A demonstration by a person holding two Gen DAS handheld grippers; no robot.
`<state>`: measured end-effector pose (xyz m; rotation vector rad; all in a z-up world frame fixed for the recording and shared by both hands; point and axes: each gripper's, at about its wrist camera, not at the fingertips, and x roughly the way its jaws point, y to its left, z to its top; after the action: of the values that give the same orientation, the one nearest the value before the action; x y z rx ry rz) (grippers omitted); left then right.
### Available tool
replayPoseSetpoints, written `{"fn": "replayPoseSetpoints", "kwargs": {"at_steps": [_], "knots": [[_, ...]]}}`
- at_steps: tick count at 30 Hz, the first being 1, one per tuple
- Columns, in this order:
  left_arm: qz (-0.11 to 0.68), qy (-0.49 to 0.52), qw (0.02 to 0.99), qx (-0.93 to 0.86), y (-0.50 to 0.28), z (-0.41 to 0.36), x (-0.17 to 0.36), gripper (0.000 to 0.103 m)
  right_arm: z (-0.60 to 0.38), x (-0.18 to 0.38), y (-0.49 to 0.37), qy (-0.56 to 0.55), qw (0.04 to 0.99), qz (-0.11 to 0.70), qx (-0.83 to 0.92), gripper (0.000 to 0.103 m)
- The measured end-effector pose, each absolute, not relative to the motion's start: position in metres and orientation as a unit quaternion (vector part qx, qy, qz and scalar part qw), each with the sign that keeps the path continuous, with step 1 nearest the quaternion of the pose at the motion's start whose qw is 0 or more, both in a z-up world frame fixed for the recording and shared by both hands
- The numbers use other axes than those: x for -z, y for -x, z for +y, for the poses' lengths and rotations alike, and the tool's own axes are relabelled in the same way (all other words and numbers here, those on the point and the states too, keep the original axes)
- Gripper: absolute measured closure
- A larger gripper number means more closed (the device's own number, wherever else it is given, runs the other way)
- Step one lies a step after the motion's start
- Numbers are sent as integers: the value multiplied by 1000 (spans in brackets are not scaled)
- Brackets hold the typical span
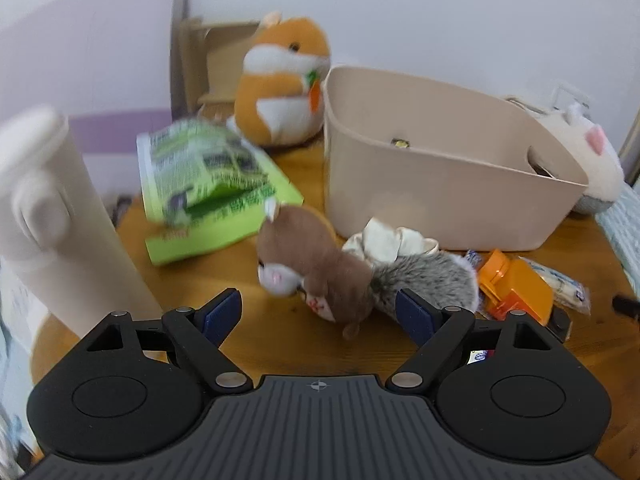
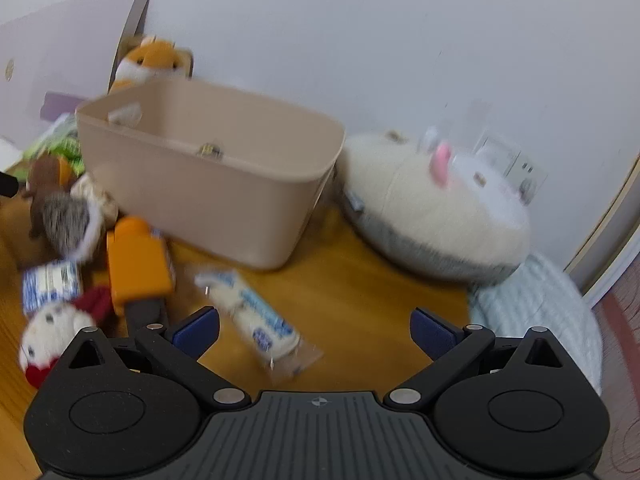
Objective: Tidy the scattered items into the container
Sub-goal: 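Grasp the brown squirrel plush with the left gripper while the right grasps the bread packet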
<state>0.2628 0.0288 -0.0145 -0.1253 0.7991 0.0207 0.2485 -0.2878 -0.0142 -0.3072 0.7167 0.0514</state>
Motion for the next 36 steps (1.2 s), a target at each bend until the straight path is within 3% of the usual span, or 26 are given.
{"fn": "replayPoseSetpoints", "kwargs": {"at_steps": [16, 30, 36], "knots": [[409, 142, 901, -12, -294, 33, 43, 17, -285, 66, -270, 171, 906, 382, -57, 0], [410, 230, 882, -37, -325, 45, 54, 17, -273, 77, -308, 185, 903, 379, -75, 0], [419, 220, 880, -40, -331, 47, 61, 17, -276, 79, -317, 164, 906, 380, -86, 1]]}}
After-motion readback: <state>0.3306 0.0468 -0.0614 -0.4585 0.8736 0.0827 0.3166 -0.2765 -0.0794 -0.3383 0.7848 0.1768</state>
